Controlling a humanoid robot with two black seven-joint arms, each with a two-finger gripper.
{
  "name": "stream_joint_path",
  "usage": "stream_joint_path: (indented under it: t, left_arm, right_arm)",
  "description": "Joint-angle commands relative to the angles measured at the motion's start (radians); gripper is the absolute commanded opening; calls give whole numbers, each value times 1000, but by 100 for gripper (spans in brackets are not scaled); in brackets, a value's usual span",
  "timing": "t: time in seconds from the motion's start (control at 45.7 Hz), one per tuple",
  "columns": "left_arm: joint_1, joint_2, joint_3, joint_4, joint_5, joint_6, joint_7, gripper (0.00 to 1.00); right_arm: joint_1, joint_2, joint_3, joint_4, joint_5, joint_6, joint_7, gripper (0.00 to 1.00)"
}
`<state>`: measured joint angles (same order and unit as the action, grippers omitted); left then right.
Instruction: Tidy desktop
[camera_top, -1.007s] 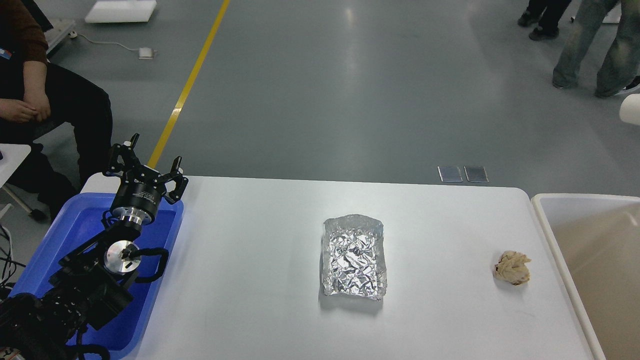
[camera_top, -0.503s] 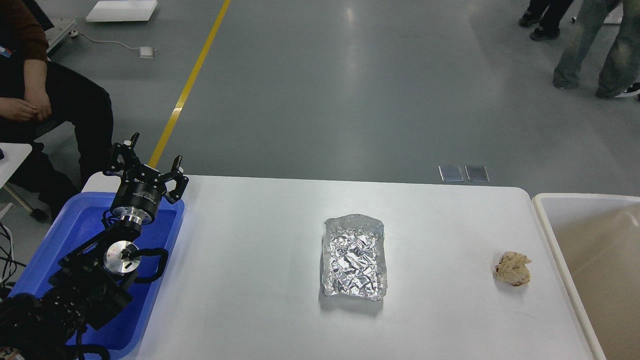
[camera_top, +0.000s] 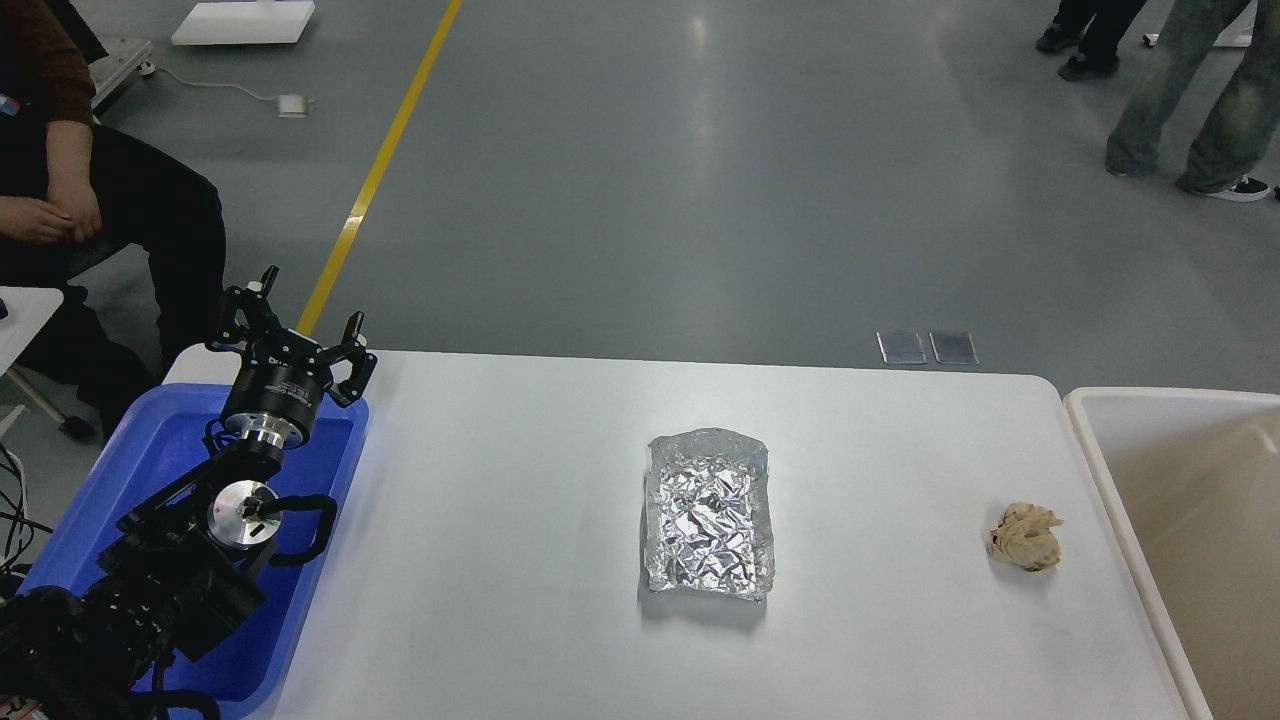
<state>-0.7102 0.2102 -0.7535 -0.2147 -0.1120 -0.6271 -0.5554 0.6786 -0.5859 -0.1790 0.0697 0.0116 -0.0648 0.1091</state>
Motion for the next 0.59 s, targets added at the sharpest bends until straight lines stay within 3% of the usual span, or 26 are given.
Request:
stream_joint_path:
  t: [0.0, 0.306, 0.394, 0.438, 0.525, 0.569]
  left_arm:
    - [0, 0, 0, 0, 0, 0, 0, 100]
    - [0, 0, 0, 0, 0, 1, -1, 100]
    - [0, 0, 0, 0, 0, 0, -1, 100]
    - [0, 0, 0, 0, 0, 1, 0, 100]
    - [0, 0, 0, 0, 0, 1, 0, 100]
    - [0, 0, 0, 0, 0, 0, 0, 100]
  right_arm:
    - [-56, 61, 9, -11, 1, -12, -32, 0]
    - [-62, 81, 9, -11, 5, -27, -32, 0]
    - [-65, 83, 9, -10, -4, -67, -31, 42]
    - [-70, 84, 7, -10, -13, -87, -31, 58]
    - [-71, 84, 7, -8, -15, -101, -31, 83]
    - [-71, 83, 7, -7, -15, -101, -31, 90]
